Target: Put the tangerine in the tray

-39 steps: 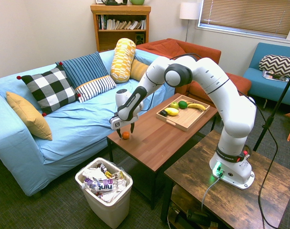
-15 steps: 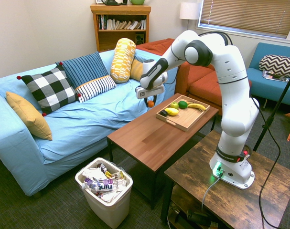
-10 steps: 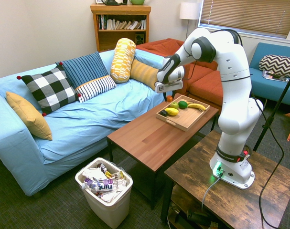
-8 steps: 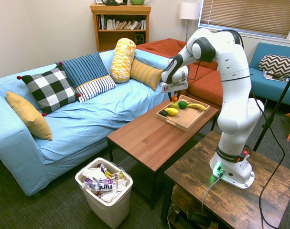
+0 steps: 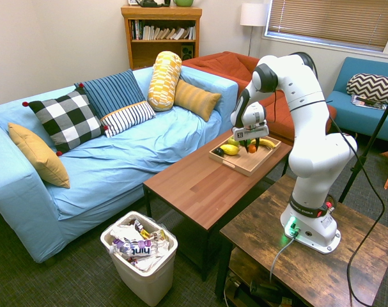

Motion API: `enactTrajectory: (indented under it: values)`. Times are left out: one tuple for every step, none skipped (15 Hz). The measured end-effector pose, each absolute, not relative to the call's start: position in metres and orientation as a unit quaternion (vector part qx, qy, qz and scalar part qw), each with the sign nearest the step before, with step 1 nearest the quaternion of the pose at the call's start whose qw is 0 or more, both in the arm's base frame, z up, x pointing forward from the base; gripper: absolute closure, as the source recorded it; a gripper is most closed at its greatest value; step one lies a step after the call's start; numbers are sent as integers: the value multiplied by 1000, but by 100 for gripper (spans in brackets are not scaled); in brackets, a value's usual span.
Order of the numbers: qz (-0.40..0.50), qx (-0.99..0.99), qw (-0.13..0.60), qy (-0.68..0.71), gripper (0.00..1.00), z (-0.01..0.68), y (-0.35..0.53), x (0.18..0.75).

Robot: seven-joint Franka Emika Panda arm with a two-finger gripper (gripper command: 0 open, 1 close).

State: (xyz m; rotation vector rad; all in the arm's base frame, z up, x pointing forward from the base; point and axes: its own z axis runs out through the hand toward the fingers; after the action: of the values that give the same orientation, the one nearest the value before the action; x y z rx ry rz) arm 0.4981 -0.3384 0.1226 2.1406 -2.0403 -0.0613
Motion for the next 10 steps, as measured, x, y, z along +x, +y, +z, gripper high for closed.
enactTrajectory:
  values:
    - [-23, 719, 90, -688, 100, 114, -339, 497]
    - [-25, 718, 89, -690, 100, 108, -339, 497]
    - [-26, 718, 87, -690, 100, 103, -340, 498]
    - [-27, 719, 86, -689, 100, 100, -340, 499]
    - [-28, 720, 84, -688, 0, 99, -341, 499]
    - [-29, 720, 83, -688, 0, 97, -340, 499]
    - [-30, 720, 81, -688, 0, 95, -340, 499]
    - [-31, 720, 79, -688, 0, 95, -340, 499]
    - [-30, 720, 78, -688, 0, 95, -340, 499]
    - [-30, 720, 75, -689, 0, 95, -340, 499]
